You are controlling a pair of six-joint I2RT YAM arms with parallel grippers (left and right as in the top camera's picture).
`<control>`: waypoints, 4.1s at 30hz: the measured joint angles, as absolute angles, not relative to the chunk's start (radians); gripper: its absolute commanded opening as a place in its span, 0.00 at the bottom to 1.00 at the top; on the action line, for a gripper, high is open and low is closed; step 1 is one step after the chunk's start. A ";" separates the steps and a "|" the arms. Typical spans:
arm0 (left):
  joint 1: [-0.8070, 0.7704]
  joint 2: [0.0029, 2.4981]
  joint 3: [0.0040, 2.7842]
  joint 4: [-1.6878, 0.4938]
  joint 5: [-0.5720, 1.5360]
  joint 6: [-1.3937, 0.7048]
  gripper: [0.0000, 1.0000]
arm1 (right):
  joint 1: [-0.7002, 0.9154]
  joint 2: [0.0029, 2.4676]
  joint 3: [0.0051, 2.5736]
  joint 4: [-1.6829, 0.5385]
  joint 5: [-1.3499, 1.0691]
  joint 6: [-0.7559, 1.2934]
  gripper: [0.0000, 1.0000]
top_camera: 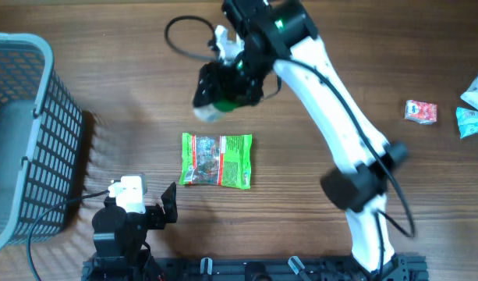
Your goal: Scan the item barcode
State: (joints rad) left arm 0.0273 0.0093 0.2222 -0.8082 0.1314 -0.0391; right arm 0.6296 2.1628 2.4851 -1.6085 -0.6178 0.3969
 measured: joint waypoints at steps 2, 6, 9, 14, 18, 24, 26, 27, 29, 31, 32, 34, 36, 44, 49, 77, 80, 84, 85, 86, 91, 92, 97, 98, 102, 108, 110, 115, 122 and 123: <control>0.027 0.009 0.222 -0.808 0.131 -0.039 1.00 | 0.673 2.085 2.447 -1.611 -0.631 0.406 0.54; 0.027 0.009 0.222 -0.808 0.131 -0.039 1.00 | 0.705 2.037 2.375 -1.613 -0.632 0.422 0.55; 0.027 0.009 0.222 -0.808 0.131 -0.039 1.00 | 0.702 2.045 2.332 -1.606 -0.483 0.454 0.55; 0.027 0.009 0.222 -0.808 0.131 -0.039 1.00 | 0.696 2.045 2.325 -1.399 -0.023 0.477 0.55; 0.027 0.009 0.222 -0.808 0.131 -0.039 1.00 | 0.678 2.057 2.319 -1.099 0.222 0.413 0.54; 0.027 0.009 0.222 -0.808 0.131 -0.039 1.00 | 0.620 2.122 2.238 -0.748 0.358 0.321 0.52; 0.027 0.009 0.222 -0.808 0.131 -0.039 1.00 | 0.585 2.165 2.207 -0.648 0.377 0.300 0.52; 0.027 0.009 0.222 -0.808 0.131 -0.039 1.00 | 0.569 2.187 2.200 -0.616 0.383 0.293 0.52; 0.027 0.009 0.222 -0.808 0.131 -0.039 1.00 | 0.531 2.243 2.190 -0.522 0.392 0.282 0.52; 0.027 0.009 0.222 -0.809 0.131 -0.039 1.00 | 0.492 2.298 2.183 -0.441 0.398 0.270 0.52; 0.027 0.009 0.222 -0.808 0.131 -0.039 1.00 | 0.475 2.324 2.181 -0.398 0.398 0.257 0.52; 0.027 0.009 0.222 -0.808 0.131 -0.039 1.00 | 0.448 2.367 2.181 -0.326 0.401 0.229 0.52; 0.027 0.009 0.222 -0.808 0.131 -0.039 1.00 | 0.436 2.403 2.180 -0.247 0.402 0.200 0.52; 0.027 0.009 0.222 -0.808 0.131 -0.039 1.00 | 0.462 2.500 2.180 -0.069 0.402 0.163 0.52; 0.027 0.009 0.222 -0.808 0.131 -0.039 1.00 | 0.464 2.518 2.180 -0.072 0.401 0.186 0.52; 0.027 0.009 0.222 -0.808 0.131 -0.039 1.00 | -0.373 2.241 2.107 -1.076 0.169 0.439 0.50; 0.027 0.009 0.222 -0.808 0.131 -0.039 1.00 | -0.408 2.339 2.093 -1.100 0.129 0.438 0.56; 0.027 0.009 0.222 -0.808 0.131 -0.039 1.00 | -0.454 2.407 2.083 -1.108 0.104 0.439 0.86; 0.027 0.009 0.222 -0.808 0.131 -0.039 1.00 | -0.463 2.411 2.083 -1.110 0.101 0.437 1.00; 0.027 0.009 0.222 -0.808 0.131 -0.039 1.00 | -0.475 2.413 2.083 -1.111 0.097 0.440 1.00; 0.027 0.009 0.222 -0.808 0.131 -0.039 1.00 | -0.516 2.412 2.178 -1.213 0.096 0.414 0.99; 0.027 0.009 0.222 -0.808 0.131 -0.039 1.00 | -0.517 2.411 2.212 -1.238 0.097 0.414 1.00; 0.027 0.009 0.222 -0.808 0.131 -0.039 1.00 | -0.475 2.282 2.388 -1.329 0.016 0.345 1.00; 0.027 0.009 0.222 -0.808 0.131 -0.039 1.00 | -0.458 2.245 2.399 -1.341 -0.013 0.326 0.99; 0.027 0.009 0.222 -0.808 0.131 -0.039 1.00 | -0.293 2.072 2.443 -1.474 -0.154 0.226 0.99; 0.027 0.009 0.222 -0.808 0.131 -0.039 1.00 | 0.093 2.052 2.383 -1.562 -0.254 -0.023 1.00; 0.027 0.009 0.222 -0.808 0.131 -0.039 1.00 | 0.234 2.064 2.304 -1.560 -0.276 -0.133 1.00; 0.027 0.009 0.222 -0.808 0.131 -0.039 1.00 | 0.477 2.070 2.131 -1.482 -0.295 -0.261 0.99; 0.027 0.009 0.222 -0.808 0.131 -0.039 1.00 | 0.708 2.075 1.804 -1.181 -0.168 -0.248 1.00; 0.027 0.009 0.222 -0.808 0.131 -0.039 1.00 | 0.731 2.075 1.760 -1.135 -0.146 -0.244 1.00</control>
